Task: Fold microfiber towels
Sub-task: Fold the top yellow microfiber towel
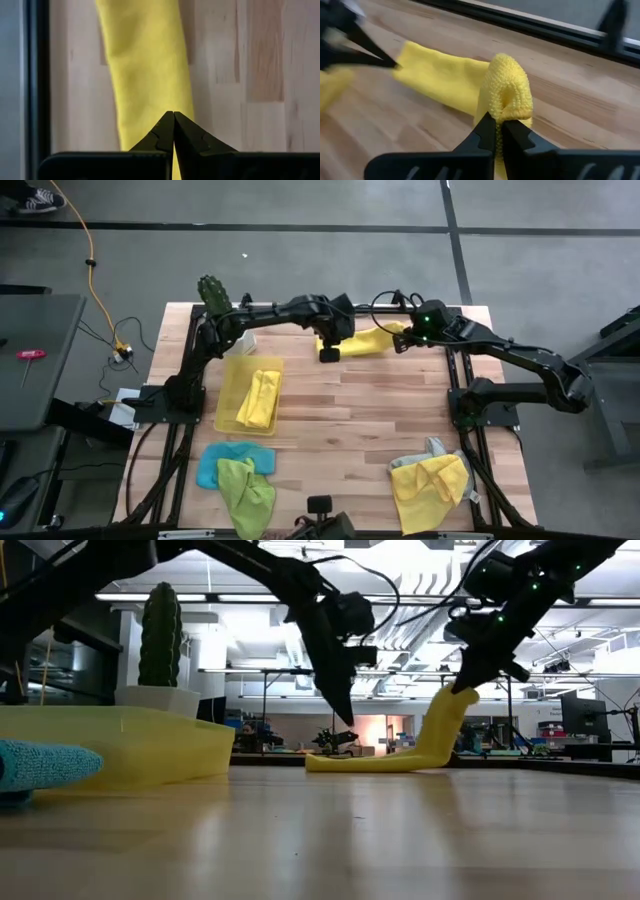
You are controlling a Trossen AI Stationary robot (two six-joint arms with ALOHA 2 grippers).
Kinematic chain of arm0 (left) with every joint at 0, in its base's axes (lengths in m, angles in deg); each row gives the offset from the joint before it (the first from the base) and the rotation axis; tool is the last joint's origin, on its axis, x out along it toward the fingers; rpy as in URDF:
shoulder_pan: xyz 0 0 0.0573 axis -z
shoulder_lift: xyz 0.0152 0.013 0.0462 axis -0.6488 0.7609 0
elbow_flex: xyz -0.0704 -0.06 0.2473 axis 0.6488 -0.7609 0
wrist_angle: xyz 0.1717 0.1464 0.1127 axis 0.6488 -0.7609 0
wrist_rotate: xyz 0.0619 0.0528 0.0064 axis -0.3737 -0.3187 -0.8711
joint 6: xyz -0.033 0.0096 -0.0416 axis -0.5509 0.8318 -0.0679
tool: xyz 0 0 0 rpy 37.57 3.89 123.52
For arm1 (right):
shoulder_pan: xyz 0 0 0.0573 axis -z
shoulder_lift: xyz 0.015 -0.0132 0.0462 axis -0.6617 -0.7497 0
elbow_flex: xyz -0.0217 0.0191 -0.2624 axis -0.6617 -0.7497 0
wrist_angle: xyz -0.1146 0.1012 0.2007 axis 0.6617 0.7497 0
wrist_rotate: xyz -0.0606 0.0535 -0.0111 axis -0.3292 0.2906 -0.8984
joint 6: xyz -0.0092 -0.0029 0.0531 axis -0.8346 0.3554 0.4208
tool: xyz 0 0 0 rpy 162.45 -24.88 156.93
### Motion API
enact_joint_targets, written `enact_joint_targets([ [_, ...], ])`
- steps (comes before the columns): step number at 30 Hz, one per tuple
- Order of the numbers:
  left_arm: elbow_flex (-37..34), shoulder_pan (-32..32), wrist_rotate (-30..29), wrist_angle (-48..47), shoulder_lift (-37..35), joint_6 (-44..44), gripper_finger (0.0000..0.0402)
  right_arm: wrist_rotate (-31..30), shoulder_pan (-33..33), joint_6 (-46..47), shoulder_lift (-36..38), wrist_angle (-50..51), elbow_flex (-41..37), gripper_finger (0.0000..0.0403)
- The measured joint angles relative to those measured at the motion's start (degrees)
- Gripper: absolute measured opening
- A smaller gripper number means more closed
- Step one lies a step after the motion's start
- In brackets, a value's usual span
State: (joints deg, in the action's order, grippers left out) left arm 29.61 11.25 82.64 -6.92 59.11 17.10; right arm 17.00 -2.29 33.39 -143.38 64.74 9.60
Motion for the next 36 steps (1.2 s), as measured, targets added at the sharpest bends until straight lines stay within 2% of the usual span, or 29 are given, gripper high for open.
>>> enact_joint_targets([
  [4, -1.85, -0.66, -0.78, 2.00, -0.02, -0.88, 0.0000, 2.80, -1.87, 1.81, -1.25, -4.12, 0.00, 0.0000],
  [9, -2.50, -1.72, -7.91, 0.15, -0.04, -0.89, 0.0000, 3.45, -4.85, 3.21, -5.64, -10.13, 0.00, 0.0000],
  [16, -2.57, -2.64, -8.33, -1.17, -0.04, -1.07, 0.0000, 4.10, -7.11, 2.84, -12.86, -19.62, 0.00, 0.0000],
  [20, -5.25, -2.69, -6.04, 1.57, -0.13, -0.02, 0.0000, 3.56, -6.57, 1.15, -12.68, -18.75, -0.02, 0.0000],
  [25, -7.23, -1.89, -6.00, 5.99, -0.11, 1.48, 0.0000, 1.94, -5.02, -1.44, -7.91, -14.08, -0.07, 0.0000],
  [29, -5.88, -1.25, -6.00, 7.37, -0.11, 2.14, 0.0000, -6.57, -4.08, -4.19, -1.83, -3.98, 0.97, 0.0000],
  [33, -3.82, -0.73, -6.07, 8.95, -0.11, 2.14, 0.0000, -19.87, -3.87, -5.04, 2.27, 12.14, 5.94, 0.0000],
  [36, -2.08, -0.13, -6.20, 10.38, -0.11, 2.48, 0.0000, -26.64, -3.87, -5.43, 3.41, 21.93, 10.26, 0.0000],
])
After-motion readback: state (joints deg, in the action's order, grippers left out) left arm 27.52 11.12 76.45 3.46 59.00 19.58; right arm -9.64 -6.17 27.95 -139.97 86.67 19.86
